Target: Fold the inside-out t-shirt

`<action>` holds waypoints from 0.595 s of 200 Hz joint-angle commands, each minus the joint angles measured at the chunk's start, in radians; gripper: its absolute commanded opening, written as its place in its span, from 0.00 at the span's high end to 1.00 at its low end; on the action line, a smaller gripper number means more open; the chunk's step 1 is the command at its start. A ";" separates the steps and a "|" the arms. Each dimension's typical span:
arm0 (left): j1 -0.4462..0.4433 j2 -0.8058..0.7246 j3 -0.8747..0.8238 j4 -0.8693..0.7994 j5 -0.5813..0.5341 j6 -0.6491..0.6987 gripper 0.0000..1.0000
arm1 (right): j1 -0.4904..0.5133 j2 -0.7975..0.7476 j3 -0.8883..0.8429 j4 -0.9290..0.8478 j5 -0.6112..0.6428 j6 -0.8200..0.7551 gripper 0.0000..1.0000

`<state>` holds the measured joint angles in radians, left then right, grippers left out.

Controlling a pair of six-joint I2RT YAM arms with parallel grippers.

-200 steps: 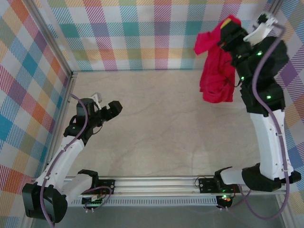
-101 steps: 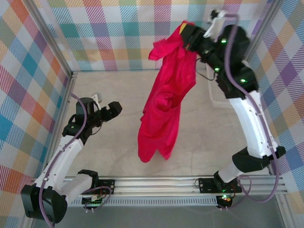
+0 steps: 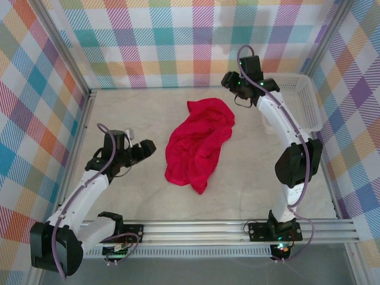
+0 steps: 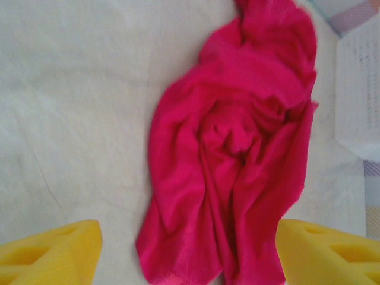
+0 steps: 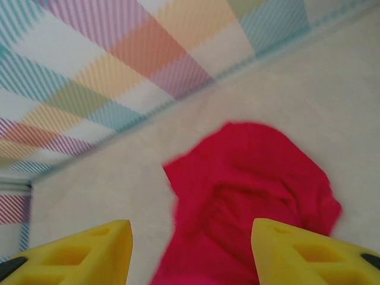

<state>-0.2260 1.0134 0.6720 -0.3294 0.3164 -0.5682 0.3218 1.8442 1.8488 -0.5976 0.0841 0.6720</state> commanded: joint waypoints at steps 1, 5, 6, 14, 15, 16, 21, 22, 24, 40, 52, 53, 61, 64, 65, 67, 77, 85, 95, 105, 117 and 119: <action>-0.086 0.019 -0.068 0.098 0.026 -0.063 0.26 | 0.038 -0.121 -0.163 0.064 -0.101 -0.064 0.42; -0.108 0.025 -0.077 0.110 0.019 -0.071 0.27 | 0.040 -0.132 -0.203 0.084 -0.118 -0.071 0.41; -0.114 0.028 -0.080 0.113 0.017 -0.073 0.27 | 0.039 -0.134 -0.212 0.087 -0.122 -0.072 0.41; -0.155 0.044 -0.099 0.140 0.000 -0.091 0.28 | 0.042 -0.145 -0.279 0.109 -0.143 -0.075 0.40; -0.160 0.047 -0.102 0.144 -0.002 -0.095 0.28 | 0.042 -0.147 -0.287 0.111 -0.146 -0.075 0.40; -0.165 0.049 -0.105 0.149 -0.004 -0.098 0.28 | 0.041 -0.147 -0.294 0.113 -0.148 -0.075 0.40; -0.189 0.062 -0.115 0.172 -0.013 -0.111 0.29 | 0.041 -0.151 -0.330 0.121 -0.162 -0.074 0.40; -0.195 0.065 -0.116 0.176 -0.014 -0.114 0.29 | 0.041 -0.151 -0.338 0.124 -0.165 -0.073 0.40; -0.206 0.072 -0.121 0.187 -0.017 -0.119 0.29 | 0.042 -0.151 -0.352 0.128 -0.170 -0.072 0.40; -0.280 0.138 -0.138 0.252 -0.041 -0.155 0.30 | 0.043 -0.145 -0.457 0.171 -0.215 -0.057 0.40; -0.321 0.205 -0.133 0.289 -0.052 -0.171 0.31 | 0.043 -0.131 -0.518 0.203 -0.241 -0.033 0.40; -0.325 0.210 -0.132 0.292 -0.053 -0.171 0.31 | 0.042 -0.129 -0.521 0.206 -0.244 -0.030 0.40; -0.344 0.258 -0.118 0.300 -0.061 -0.177 0.32 | 0.043 -0.117 -0.544 0.219 -0.266 -0.013 0.39; -0.352 0.272 -0.113 0.302 -0.066 -0.177 0.32 | 0.044 -0.112 -0.552 0.225 -0.273 -0.007 0.39; -0.354 0.280 -0.110 0.303 -0.066 -0.177 0.32 | 0.045 -0.110 -0.555 0.227 -0.278 -0.005 0.39; -0.357 0.291 -0.106 0.305 -0.067 -0.178 0.33 | 0.045 -0.107 -0.559 0.229 -0.285 -0.001 0.39; -0.372 0.353 -0.083 0.315 -0.068 -0.181 0.34 | 0.052 -0.094 -0.584 0.250 -0.307 0.024 0.38; -0.381 0.396 -0.068 0.322 -0.067 -0.186 0.35 | 0.062 -0.085 -0.609 0.276 -0.317 0.040 0.38; -0.387 0.442 -0.052 0.334 -0.066 -0.193 0.36 | 0.077 -0.075 -0.635 0.305 -0.320 0.058 0.37; -0.392 0.481 -0.041 0.347 -0.069 -0.198 0.39 | 0.094 -0.059 -0.653 0.333 -0.328 0.081 0.37; -0.394 0.521 -0.027 0.338 -0.083 -0.205 0.43 | 0.114 -0.034 -0.661 0.362 -0.344 0.107 0.37; -0.394 0.526 -0.026 0.336 -0.085 -0.205 0.44 | 0.117 -0.029 -0.661 0.365 -0.345 0.112 0.37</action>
<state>-0.6052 1.4681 0.6147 -0.0174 0.2665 -0.7460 0.3946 1.7710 1.2034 -0.3435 -0.1955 0.7120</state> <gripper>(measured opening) 0.598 0.631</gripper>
